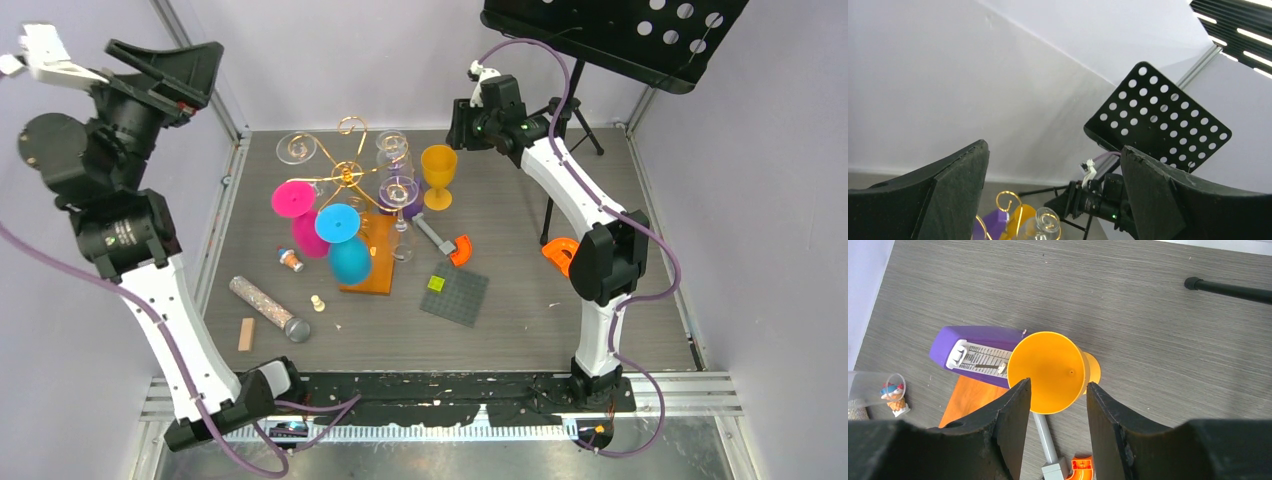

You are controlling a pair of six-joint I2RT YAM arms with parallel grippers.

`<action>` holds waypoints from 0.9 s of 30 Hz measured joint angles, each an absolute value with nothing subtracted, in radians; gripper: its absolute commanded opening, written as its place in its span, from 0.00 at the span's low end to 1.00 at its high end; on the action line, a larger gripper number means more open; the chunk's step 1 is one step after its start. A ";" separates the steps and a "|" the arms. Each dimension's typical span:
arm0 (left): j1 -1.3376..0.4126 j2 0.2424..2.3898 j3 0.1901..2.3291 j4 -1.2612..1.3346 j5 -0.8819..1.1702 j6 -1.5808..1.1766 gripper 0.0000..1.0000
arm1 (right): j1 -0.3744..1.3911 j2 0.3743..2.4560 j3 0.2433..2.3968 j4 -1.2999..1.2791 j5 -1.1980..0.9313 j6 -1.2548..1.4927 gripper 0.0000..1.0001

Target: Place the wine glass upside down on the wine glass rack

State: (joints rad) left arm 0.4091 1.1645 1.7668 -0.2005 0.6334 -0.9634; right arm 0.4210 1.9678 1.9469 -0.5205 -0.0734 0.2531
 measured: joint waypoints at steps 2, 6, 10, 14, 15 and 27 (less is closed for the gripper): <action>0.409 1.176 1.885 -0.275 0.609 -0.899 1.00 | 0.421 1.968 1.947 -0.520 -0.077 0.253 0.51; 0.408 1.095 1.887 -0.270 0.567 -0.793 0.99 | 0.421 1.968 1.947 -0.520 -0.084 0.253 0.51; 0.413 1.040 1.835 -0.153 0.621 -0.807 1.00 | 0.421 1.966 1.938 -0.516 -0.088 0.253 0.52; 0.490 1.048 1.705 0.191 0.697 -0.994 1.00 | 0.417 1.961 1.929 -0.516 -0.088 0.251 0.52; 0.517 1.057 1.666 0.281 0.706 -1.053 1.00 | 0.416 1.959 1.927 -0.516 -0.088 0.250 0.52; 0.609 1.124 1.551 0.539 0.764 -1.320 1.00 | 0.408 1.956 1.924 -0.508 -0.096 0.247 0.52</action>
State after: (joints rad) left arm 0.6094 1.1240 1.5513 0.5388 0.7643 -1.3205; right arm 0.4080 1.9560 1.9240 -0.5079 -0.0963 0.2466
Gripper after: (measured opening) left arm 0.995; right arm 0.516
